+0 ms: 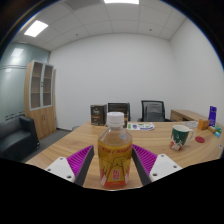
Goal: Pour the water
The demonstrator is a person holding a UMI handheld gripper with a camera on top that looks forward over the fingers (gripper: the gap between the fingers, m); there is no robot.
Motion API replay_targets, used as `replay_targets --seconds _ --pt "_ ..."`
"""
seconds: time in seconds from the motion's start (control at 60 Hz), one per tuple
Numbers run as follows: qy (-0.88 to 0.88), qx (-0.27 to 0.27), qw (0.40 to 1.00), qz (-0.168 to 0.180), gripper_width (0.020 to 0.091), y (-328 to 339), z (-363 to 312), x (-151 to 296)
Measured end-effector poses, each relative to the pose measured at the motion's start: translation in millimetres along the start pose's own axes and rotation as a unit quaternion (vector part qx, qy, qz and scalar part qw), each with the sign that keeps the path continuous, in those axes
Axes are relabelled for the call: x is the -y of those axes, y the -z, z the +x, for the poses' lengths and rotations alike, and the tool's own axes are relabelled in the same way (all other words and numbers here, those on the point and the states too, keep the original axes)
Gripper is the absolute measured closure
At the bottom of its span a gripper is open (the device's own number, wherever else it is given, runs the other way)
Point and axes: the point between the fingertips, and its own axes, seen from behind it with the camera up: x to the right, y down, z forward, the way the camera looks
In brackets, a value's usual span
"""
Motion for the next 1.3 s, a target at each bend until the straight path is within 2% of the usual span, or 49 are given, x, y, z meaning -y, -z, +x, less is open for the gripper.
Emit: replay_targets --seconds 0.033,0.067,0.167,0.317,0.433,0.583,0.683,0.783,0.9,1.033,1.183,1.3 --pt "0.008 -0.008 1.000 0.001 0.0368 -5.8 -0.1 -0.8" --pt "0.022 -0.025 0.999 0.002 0.0503 -10.3 6.4 -0.4" --pt "0.036 -0.045 0.998 0.010 0.0554 -10.0 10.0 0.4" --pt "0.044 -0.050 0.998 0.009 0.0671 -12.6 12.3 2.0" --pt "0.026 -0.047 0.999 0.002 0.0670 -24.6 17.7 6.4" --pt "-0.108 -0.050 0.992 0.029 0.0670 -49.0 61.3 57.5" --pt "-0.258 -0.042 0.964 0.047 0.0672 -70.0 101.1 80.2" --pt "-0.444 -0.013 0.893 0.072 0.0671 -90.0 136.6 96.1" --pt "-0.634 0.030 0.768 0.087 0.0674 -105.4 165.8 101.4" --pt "-0.754 0.048 0.649 0.084 0.0672 -118.3 183.5 106.1" --pt "-0.809 0.047 0.579 0.090 0.0670 -115.7 197.3 104.9" --pt "-0.830 0.043 0.547 0.096 0.0671 -123.0 205.5 98.7"
